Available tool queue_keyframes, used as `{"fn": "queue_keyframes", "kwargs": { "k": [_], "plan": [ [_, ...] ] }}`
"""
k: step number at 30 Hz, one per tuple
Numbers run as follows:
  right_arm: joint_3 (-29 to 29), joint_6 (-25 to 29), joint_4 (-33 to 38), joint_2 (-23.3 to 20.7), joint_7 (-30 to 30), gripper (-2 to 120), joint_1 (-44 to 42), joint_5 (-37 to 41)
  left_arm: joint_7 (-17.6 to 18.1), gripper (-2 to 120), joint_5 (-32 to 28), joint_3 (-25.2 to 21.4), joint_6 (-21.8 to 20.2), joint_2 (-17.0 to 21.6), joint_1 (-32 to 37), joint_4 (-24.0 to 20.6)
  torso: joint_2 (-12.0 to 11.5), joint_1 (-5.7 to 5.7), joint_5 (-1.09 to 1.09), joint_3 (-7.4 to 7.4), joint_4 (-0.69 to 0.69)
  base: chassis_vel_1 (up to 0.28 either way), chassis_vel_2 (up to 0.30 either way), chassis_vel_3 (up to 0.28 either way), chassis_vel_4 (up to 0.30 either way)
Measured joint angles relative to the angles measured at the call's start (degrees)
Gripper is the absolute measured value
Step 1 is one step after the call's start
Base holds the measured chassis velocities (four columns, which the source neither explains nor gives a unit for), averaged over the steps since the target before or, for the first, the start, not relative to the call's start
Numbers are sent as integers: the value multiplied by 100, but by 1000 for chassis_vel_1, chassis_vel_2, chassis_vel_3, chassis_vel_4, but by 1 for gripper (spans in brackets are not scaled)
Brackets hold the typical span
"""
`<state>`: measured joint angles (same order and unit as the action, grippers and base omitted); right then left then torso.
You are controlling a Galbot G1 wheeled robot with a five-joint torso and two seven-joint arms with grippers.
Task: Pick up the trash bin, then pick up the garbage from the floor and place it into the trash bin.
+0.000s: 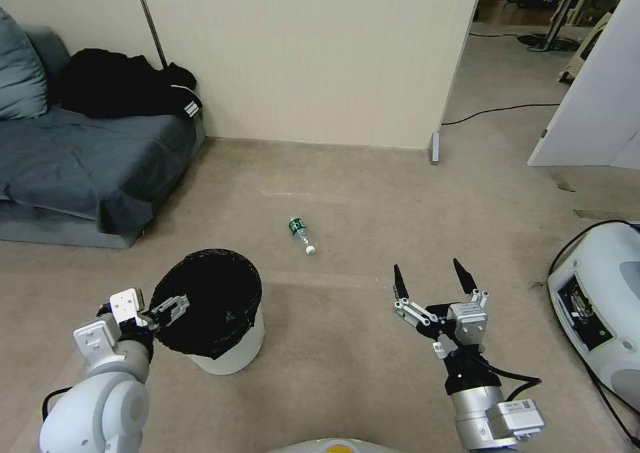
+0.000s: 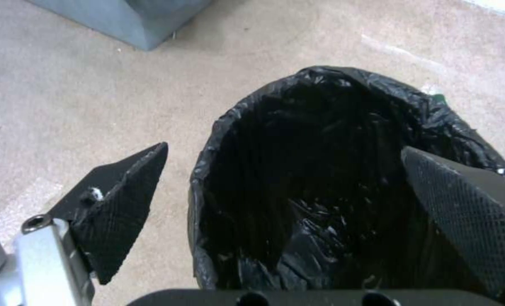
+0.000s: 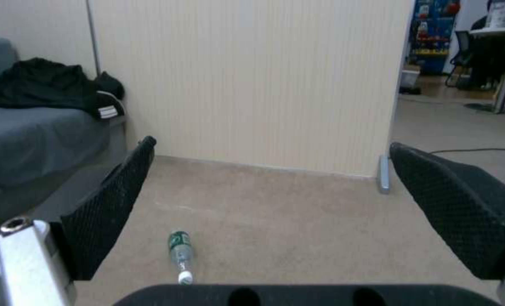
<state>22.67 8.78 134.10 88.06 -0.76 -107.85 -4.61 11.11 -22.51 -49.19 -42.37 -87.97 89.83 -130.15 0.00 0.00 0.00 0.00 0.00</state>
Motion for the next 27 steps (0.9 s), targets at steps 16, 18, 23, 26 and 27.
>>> {"fn": "queue_keyframes", "kwargs": {
  "k": [16, 18, 23, 26, 27],
  "plan": [
    [88, 37, -66, -33, -13, 100, 10, 23, 172, 100, -29, -190, 8, 201, -451, 892, 0, 0, 0, 0, 0, 0, 0, 0, 0],
    [99, 41, -77, -35, -23, 100, 5, 23, 175, 100, -26, -177, 10, 223, -508, 1060, 0, 0, 0, 0, 0, 0, 0, 0, 0],
    [121, 51, -100, -46, -33, 100, -3, 23, 175, 100, -78, -143, 13, 253, -583, 1296, 0, 0, 0, 0, -1, 0, 0, 0, 0],
    [119, 55, -116, -46, -47, 100, -4, 22, 175, 99, -140, -106, 16, 253, -661, 1518, 0, 0, 0, 0, 0, 0, 0, 0, 0],
    [112, 55, -122, -44, -52, 100, -4, 19, 175, 95, -147, -91, 17, 239, -686, 1596, 0, 0, 0, 0, 0, 0, 0, 0, 0]
  ]
}}
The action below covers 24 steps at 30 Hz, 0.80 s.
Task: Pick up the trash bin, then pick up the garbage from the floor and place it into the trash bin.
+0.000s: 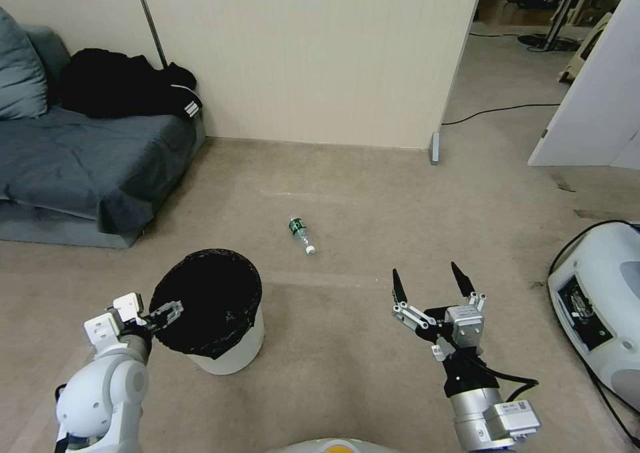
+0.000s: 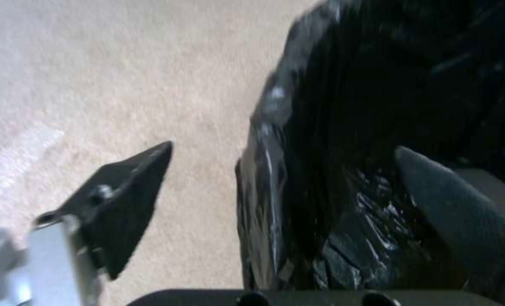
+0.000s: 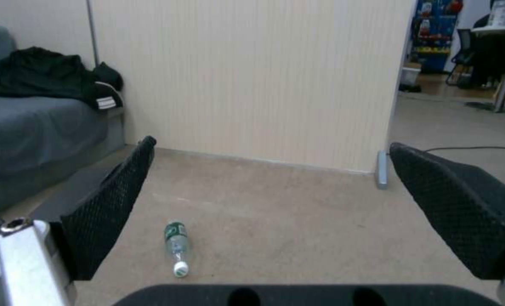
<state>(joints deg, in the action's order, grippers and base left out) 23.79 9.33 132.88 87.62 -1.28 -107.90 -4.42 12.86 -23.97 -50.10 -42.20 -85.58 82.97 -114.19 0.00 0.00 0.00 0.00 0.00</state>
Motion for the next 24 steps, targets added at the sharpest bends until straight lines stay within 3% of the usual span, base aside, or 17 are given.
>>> {"fn": "queue_keyframes", "kwargs": {
  "k": [4, 6, 8, 18, 24],
  "plan": [
    [-14, 3, -19, 8, -4, 100, 1, -16, 0, 86, -4, 23, 1, -31, -22, 97, 0, 0, 0, 0, 0, 0, 0, 0, 0],
    [-22, 7, -33, 13, -12, 100, 4, -27, 15, 74, -8, 38, 6, -53, -39, 141, 0, 0, -3, 0, 0, 0, 0, 0, 0],
    [-25, 7, -37, 13, -14, 100, 5, -29, 34, 73, -13, 42, 9, -61, -45, 150, 0, 0, -3, 0, 1, 0, 0, 0, 0],
    [-144, 23, -80, 24, 44, 100, 29, -93, 179, 31, -109, 44, 19, -153, 12, 140, 0, 0, -2, 1, 0, 0, 0, 0, 0],
    [-204, 17, -85, 14, 58, 100, 52, -89, 171, 13, -120, -23, 20, -168, 106, 125, 1, 0, -2, 1, 1, 0, 0, 0, 0]
  ]
}}
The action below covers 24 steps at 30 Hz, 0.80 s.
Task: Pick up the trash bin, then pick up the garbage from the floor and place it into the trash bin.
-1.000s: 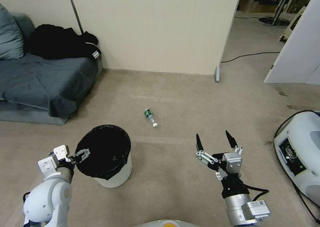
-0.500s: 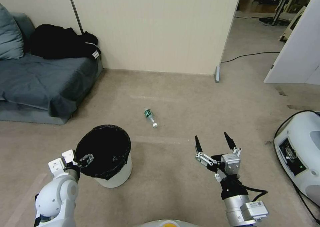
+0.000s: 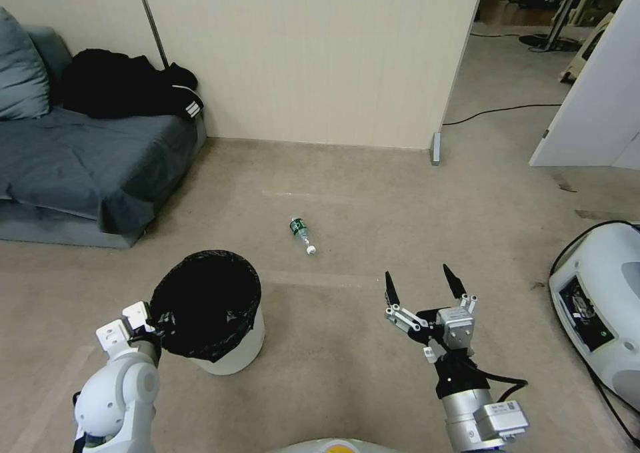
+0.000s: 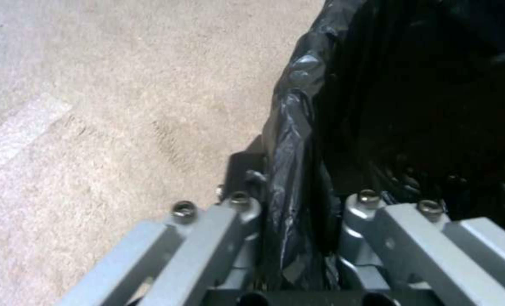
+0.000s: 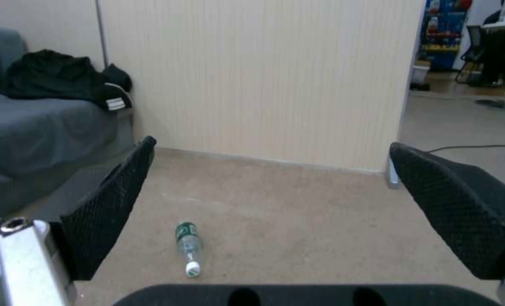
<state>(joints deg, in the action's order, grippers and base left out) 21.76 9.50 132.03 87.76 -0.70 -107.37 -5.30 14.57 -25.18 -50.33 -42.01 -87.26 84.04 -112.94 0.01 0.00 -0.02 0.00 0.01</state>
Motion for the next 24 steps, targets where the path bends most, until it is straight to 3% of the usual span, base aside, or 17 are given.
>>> {"fn": "queue_keyframes", "kwargs": {
  "k": [3, 13, 17, 23, 24],
  "plan": [
    [-20, -5, 2, -20, 16, 100, 12, 0, -24, 5, -18, -24, 1, -6, 39, -9, 0, 0, 1, 1, -2, 0, 0, 0, 0],
    [-57, -82, 48, -47, 254, 100, 27, -135, -23, 3, -38, -3, -10, -95, 226, -303, -1, 0, 7, 0, -1, 0, 0, 0, 0],
    [-102, -110, 62, -48, 342, 100, 36, -155, -16, 2, -9, 21, -26, -101, 359, -653, -1, 0, 8, -1, -2, 0, 0, 0, 0],
    [-154, -108, 53, -38, 375, 100, 49, -332, 17, 1, 15, 148, -28, -150, 731, -1733, -1, 0, 2, -1, -1, 0, 0, 0, 0],
    [-154, -108, 53, -38, 375, 100, 49, -332, 17, 1, 15, 148, -28, -150, 731, -1733, -1, 0, 2, -1, -1, 0, 0, 0, 0]
  ]
}}
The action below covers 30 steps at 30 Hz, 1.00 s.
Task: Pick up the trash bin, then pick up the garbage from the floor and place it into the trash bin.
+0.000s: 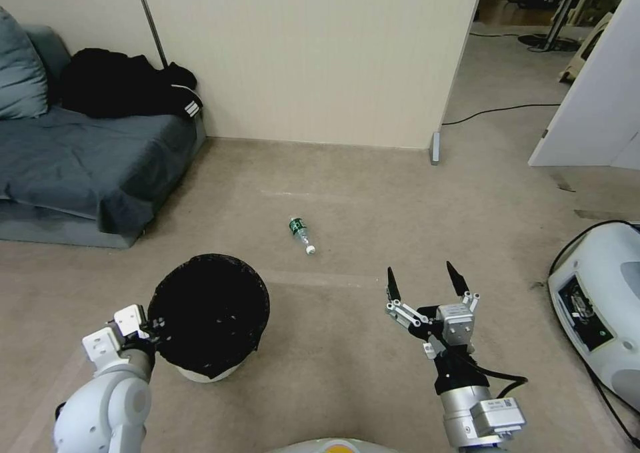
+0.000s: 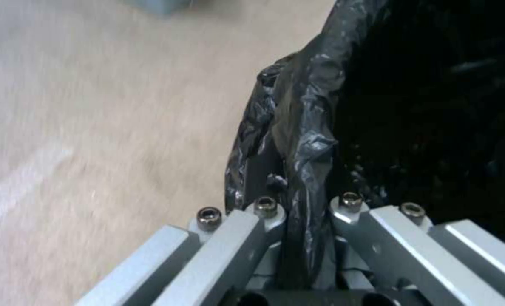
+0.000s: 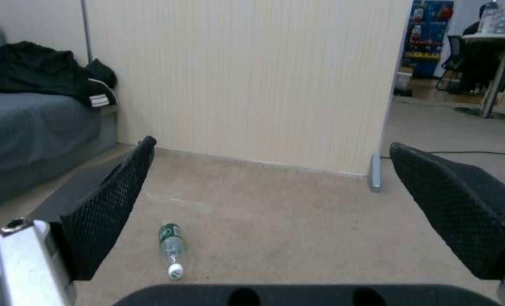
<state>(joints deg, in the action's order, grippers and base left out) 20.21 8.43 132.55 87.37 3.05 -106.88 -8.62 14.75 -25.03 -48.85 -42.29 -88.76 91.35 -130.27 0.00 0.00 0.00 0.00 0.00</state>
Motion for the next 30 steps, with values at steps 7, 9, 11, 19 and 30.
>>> {"fn": "queue_keyframes", "kwargs": {
  "k": [7, 9, 11, 19, 30],
  "plan": [
    [41, 86, 22, 62, 0, 100, -4, -15, 85, 1, 60, 304, 75, 216, 811, -992, 0, 0, -1, 0, 0, 0, 0, 0, 0],
    [43, 90, 23, 65, 0, 100, -4, -13, 90, 1, 67, 313, 79, 219, 839, -1017, 0, 0, -1, 0, 0, 0, 0, 0, 0],
    [68, 147, 34, 117, -7, 100, -10, 8, 129, 1, 458, 518, 185, 207, 1231, -1308, 0, 0, -3, 0, 0, 0, 0, 0, 0],
    [205, 357, 55, 302, -98, 100, -68, -140, 14, 1, 1840, 1482, 598, -26, 1998, -1340, 0, 0, 0, 0, 0, 0, 0, 0, 0],
    [663, 184, -160, 258, -398, 100, 363, 307, -170, 1, 2556, 1659, 1208, -287, 2069, -1319, 0, 0, -1, 0, 0, 0, 0, 0, 0]
  ]
}}
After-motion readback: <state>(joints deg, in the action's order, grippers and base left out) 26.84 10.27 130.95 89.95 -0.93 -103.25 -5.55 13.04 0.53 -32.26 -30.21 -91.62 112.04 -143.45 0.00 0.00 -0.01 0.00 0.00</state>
